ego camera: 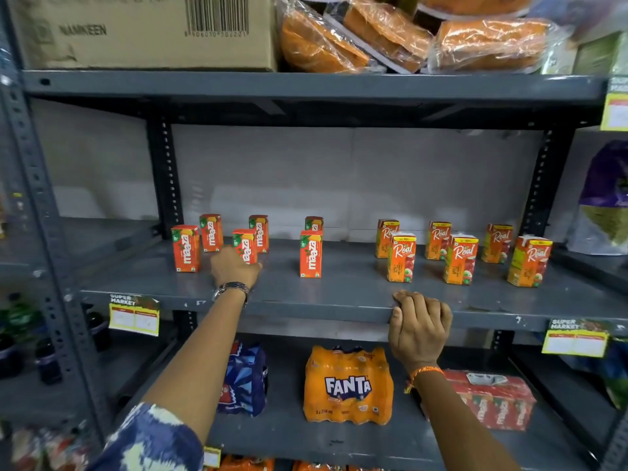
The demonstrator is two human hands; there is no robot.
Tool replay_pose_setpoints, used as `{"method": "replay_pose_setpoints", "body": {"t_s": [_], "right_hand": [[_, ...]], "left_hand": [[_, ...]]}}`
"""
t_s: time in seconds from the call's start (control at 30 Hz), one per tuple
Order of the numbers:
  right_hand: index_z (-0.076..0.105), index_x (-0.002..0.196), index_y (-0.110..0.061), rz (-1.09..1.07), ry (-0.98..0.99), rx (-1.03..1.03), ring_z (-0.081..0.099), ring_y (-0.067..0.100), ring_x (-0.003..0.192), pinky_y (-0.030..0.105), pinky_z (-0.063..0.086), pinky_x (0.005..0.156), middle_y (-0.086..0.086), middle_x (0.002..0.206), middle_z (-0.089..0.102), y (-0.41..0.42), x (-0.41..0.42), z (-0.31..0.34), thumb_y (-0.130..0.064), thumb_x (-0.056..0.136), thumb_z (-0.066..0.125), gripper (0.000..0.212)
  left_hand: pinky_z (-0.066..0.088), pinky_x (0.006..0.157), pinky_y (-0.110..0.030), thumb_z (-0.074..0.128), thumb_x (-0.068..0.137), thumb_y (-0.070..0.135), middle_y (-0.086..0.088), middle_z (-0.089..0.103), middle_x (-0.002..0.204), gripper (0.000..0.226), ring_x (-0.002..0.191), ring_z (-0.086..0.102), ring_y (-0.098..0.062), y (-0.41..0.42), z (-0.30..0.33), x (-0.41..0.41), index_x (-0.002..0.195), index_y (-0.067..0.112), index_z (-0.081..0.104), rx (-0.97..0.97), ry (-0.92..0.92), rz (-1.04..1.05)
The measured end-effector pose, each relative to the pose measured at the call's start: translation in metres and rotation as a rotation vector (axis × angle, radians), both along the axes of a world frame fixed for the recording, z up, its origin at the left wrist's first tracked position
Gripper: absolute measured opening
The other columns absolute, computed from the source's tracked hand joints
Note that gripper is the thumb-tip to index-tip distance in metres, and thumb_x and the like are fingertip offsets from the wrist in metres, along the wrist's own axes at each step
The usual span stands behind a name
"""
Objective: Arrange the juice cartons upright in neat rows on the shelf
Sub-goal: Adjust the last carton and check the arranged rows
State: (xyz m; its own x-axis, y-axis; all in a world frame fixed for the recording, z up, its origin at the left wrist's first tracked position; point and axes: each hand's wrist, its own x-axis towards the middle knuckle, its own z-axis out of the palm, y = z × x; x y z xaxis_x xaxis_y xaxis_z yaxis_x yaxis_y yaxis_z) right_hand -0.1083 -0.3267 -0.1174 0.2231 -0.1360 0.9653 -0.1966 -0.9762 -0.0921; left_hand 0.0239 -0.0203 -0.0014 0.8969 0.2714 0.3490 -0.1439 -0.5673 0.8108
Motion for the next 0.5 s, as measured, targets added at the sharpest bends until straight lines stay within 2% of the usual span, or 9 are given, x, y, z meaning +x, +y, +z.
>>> {"method": "replay_pose_setpoints", "body": {"t_s": [0.1, 0.23, 0.43, 0.5], "right_hand": [[0.067, 0.101, -0.014, -0.007, -0.001, 0.002, 0.055, 0.028, 0.089, 0.043, 0.040, 0.085, 0.008, 0.097, 0.070, 0.0004, -0.0014, -0.0005, -0.035, 0.096, 0.035, 0.039], [0.067, 0.100, -0.014, -0.015, 0.012, -0.005, 0.054, 0.028, 0.089, 0.043, 0.040, 0.084, 0.008, 0.097, 0.071, 0.0003, -0.0008, 0.0007, -0.036, 0.096, 0.035, 0.039], [0.069, 0.101, -0.015, -0.023, 0.006, 0.000, 0.053, 0.027, 0.088, 0.043, 0.040, 0.084, 0.007, 0.097, 0.071, -0.0007, -0.0007, 0.0000, -0.036, 0.096, 0.034, 0.041], [0.069, 0.101, -0.014, -0.022, 0.011, -0.001, 0.054, 0.028, 0.088, 0.043, 0.040, 0.084, 0.008, 0.097, 0.071, -0.0002, -0.0001, -0.0002, -0.036, 0.096, 0.034, 0.041]], "left_hand": [[0.049, 0.063, -0.033, 0.087, 0.071, 0.029, -0.017, 0.072, 0.098, 0.042, 0.089, 0.070, -0.033, -0.0021, -0.0010, 0.0036, 0.099, 0.004, 0.069, 0.017, -0.003, 0.040], [0.058, 0.075, -0.042, 0.089, 0.069, 0.032, -0.017, 0.072, 0.100, 0.049, 0.092, 0.070, -0.034, -0.0015, -0.0021, 0.0063, 0.104, 0.003, 0.069, 0.052, -0.009, 0.052], [0.054, 0.071, -0.037, 0.089, 0.068, 0.031, -0.018, 0.072, 0.103, 0.053, 0.094, 0.070, -0.033, -0.0020, -0.0036, 0.0040, 0.107, 0.001, 0.069, 0.027, -0.037, 0.031], [0.055, 0.073, -0.038, 0.090, 0.067, 0.030, -0.017, 0.072, 0.104, 0.054, 0.095, 0.070, -0.033, -0.0017, -0.0042, 0.0028, 0.107, 0.002, 0.069, 0.012, -0.034, 0.014]]}}
